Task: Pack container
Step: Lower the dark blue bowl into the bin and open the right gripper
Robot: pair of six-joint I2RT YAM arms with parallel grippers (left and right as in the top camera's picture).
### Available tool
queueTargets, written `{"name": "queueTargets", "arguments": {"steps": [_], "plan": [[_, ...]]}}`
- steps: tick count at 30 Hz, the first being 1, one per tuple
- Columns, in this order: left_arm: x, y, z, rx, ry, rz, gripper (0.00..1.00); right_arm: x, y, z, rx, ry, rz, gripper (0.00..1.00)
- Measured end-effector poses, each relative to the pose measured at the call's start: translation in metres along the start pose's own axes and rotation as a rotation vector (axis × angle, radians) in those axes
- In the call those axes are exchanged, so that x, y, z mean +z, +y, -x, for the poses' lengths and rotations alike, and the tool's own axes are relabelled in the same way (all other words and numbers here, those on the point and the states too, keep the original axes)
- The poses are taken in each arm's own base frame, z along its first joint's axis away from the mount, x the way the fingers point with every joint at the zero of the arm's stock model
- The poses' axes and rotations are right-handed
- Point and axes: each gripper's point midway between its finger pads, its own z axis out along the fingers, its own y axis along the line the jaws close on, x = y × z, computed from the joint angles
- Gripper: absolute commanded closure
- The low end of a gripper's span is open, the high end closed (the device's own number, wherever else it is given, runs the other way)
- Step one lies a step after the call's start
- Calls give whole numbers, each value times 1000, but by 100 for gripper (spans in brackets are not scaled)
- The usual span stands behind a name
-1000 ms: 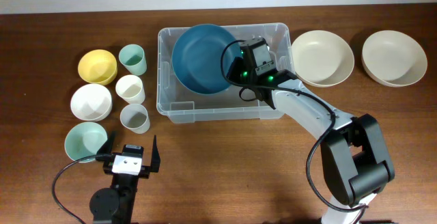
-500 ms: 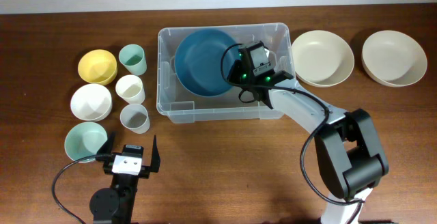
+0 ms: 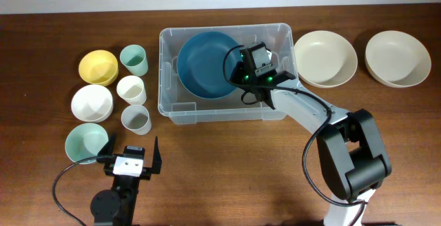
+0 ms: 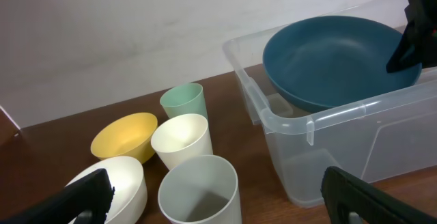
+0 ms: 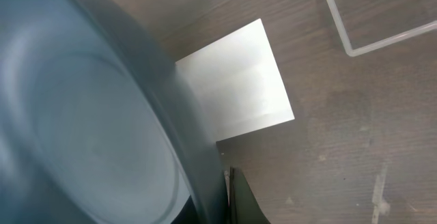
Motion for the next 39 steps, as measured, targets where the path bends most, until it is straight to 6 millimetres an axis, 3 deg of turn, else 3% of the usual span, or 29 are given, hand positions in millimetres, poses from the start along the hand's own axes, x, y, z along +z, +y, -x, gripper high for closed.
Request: {"name": "queueTargets", "arguments": {"steps": [30,39], "plan": [[0,0,0,0,0,0,0,0,11,-12,-17,34,32,94],[0,0,0,0,0,0,0,0,14,-15,-25,39,37,74]]}}
